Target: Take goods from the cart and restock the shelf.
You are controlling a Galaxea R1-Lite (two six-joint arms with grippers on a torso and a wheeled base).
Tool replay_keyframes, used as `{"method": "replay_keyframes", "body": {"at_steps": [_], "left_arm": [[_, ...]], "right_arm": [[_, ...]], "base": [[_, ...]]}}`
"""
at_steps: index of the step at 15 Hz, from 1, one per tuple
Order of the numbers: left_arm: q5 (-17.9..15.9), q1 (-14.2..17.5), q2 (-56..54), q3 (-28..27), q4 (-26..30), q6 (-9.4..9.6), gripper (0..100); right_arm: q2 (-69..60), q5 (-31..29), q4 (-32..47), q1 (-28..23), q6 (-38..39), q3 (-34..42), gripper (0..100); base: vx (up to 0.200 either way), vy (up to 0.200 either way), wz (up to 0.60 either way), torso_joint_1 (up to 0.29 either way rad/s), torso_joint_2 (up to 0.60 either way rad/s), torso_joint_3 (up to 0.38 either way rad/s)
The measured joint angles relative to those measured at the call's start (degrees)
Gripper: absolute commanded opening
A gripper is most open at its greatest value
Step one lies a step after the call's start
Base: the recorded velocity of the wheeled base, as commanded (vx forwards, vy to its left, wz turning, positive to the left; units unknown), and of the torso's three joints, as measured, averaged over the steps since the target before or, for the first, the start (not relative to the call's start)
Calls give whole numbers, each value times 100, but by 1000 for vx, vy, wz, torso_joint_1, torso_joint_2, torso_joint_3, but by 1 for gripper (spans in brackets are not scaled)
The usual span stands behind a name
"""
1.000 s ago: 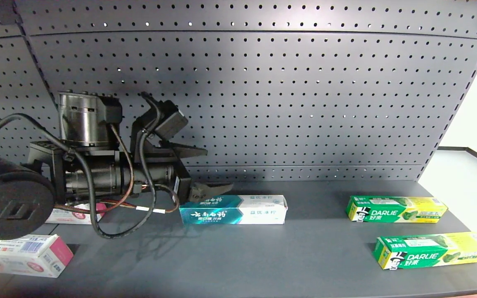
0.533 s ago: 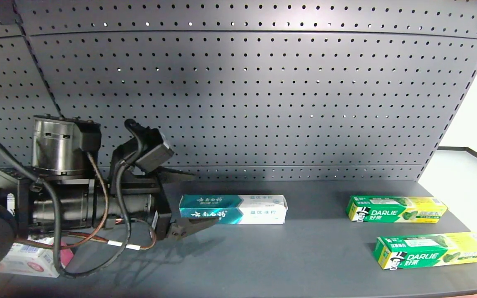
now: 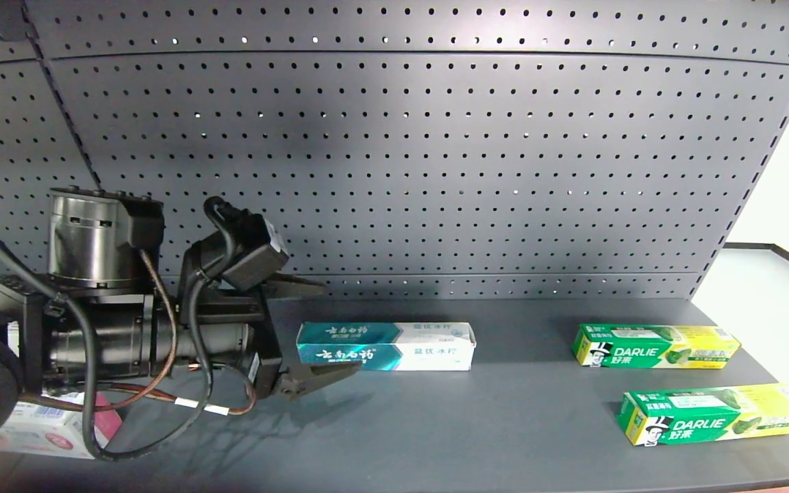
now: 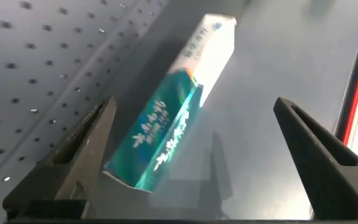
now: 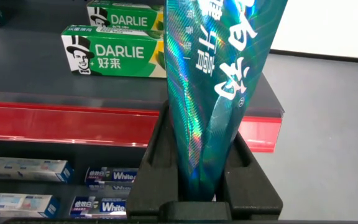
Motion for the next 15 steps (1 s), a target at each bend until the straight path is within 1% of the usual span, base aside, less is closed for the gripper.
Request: {"method": "replay_keyframes", "body": {"at_steps": [2,4,6,9,14,15], "left_arm": [[-20,-143,173,-27,-6,34,100],[-48,-201,352,-204,-11,33,100],[-146,-215,522,-374,35,30,100],[-406,-199,680,-628,424,45,100],[-466,-145,874,-859,474,37,100],[-463,-145,901,-872,558,37,100]], "right_arm": [[0,-1,0,5,0,0,0],[0,-1,0,2,-1,0,0],[0,0,0,-1,-1,0,0],[0,-1,0,-1,-1,0,0],[0,0,0,5,0,0,0],[1,0,0,2,0,0,0]], "base": [[0,0,0,0,0,0],[0,0,0,0,0,0],[0,0,0,0,0,0],[0,0,0,0,0,0],[0,0,0,0,0,0],[0,0,0,0,0,0]]}}
